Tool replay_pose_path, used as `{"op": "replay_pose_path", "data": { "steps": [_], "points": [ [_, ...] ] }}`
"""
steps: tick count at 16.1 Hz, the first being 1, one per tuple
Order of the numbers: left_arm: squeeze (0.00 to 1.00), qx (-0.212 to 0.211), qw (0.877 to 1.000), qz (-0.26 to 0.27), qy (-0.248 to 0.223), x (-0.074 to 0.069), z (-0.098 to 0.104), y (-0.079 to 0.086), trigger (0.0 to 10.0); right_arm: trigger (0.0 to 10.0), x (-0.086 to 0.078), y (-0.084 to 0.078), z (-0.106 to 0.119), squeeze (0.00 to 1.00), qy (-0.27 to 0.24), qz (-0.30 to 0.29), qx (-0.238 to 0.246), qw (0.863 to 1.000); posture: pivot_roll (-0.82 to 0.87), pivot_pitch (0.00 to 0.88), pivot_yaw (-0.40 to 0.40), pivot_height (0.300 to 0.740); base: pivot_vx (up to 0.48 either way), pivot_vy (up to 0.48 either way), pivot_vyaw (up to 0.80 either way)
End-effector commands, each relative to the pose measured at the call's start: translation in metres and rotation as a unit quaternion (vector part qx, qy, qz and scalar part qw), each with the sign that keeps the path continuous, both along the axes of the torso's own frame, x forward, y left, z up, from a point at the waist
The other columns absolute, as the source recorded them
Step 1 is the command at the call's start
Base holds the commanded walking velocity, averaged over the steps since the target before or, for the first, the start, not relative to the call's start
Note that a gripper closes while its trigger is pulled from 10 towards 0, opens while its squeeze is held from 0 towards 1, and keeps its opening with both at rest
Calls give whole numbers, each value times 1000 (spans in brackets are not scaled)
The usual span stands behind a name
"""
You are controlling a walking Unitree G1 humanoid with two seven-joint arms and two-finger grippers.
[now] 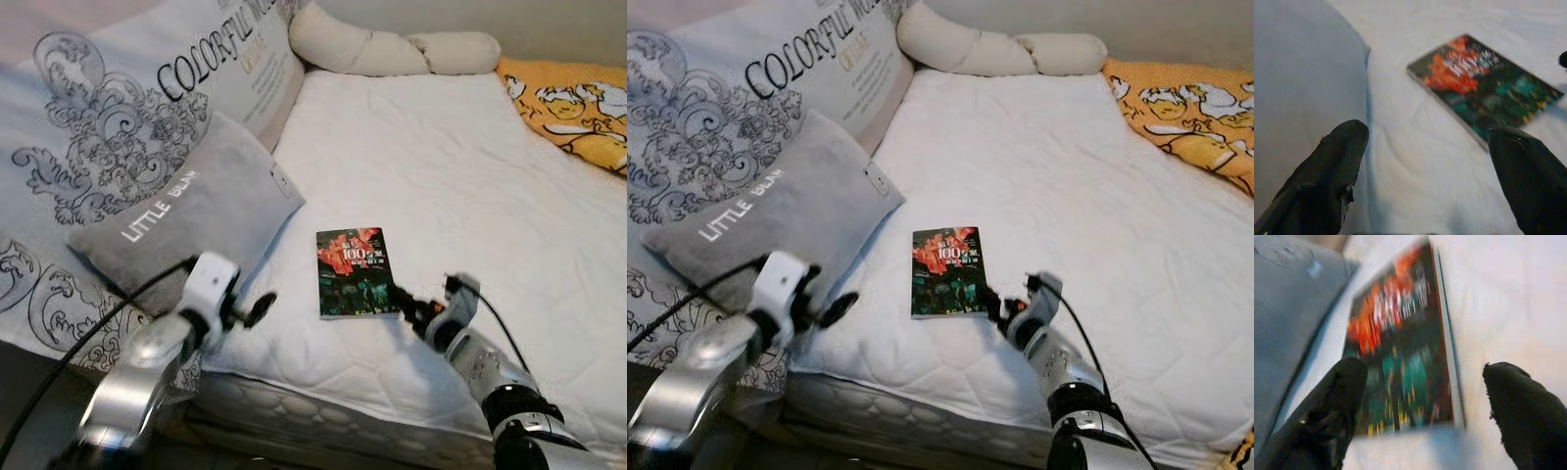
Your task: Clean up the room
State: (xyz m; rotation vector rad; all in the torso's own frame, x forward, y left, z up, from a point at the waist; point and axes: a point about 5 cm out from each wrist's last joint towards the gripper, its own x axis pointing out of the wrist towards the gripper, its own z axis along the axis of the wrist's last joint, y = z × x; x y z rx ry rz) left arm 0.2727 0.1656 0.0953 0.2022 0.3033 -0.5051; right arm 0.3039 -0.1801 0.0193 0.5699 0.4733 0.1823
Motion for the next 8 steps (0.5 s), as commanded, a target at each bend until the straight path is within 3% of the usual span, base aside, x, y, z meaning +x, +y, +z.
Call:
{"op": "replay_pose_path", "data": {
  "steps": [1, 3, 6, 8],
  "points": [
    [227, 1, 999, 30, -14, 5, 0, 3, 10000, 10000, 7, -8, 15, 1000, -45, -13, -37, 998, -1, 0, 74, 740, 0, 0, 0],
    [235, -18, 995, 88, -32, 10, 3, 9, 10000, 10000, 8, -13, 31, 1000, -80, -40, -50, 995, -12, 0, 65, 740, 0, 0, 0],
    [235, -25, 991, 123, -46, 12, 5, 14, 10000, 10000, 2, -12, 43, 1000, -113, -87, -83, 986, -10, 0, 44, 740, 0, -319, 0],
    [231, -19, 989, 142, -43, 3, -3, 17, 10000, 10000, -13, -9, 44, 1000, -121, -109, -119, 979, -3, 0, 33, 740, 0, -375, 0]
  ]
}}
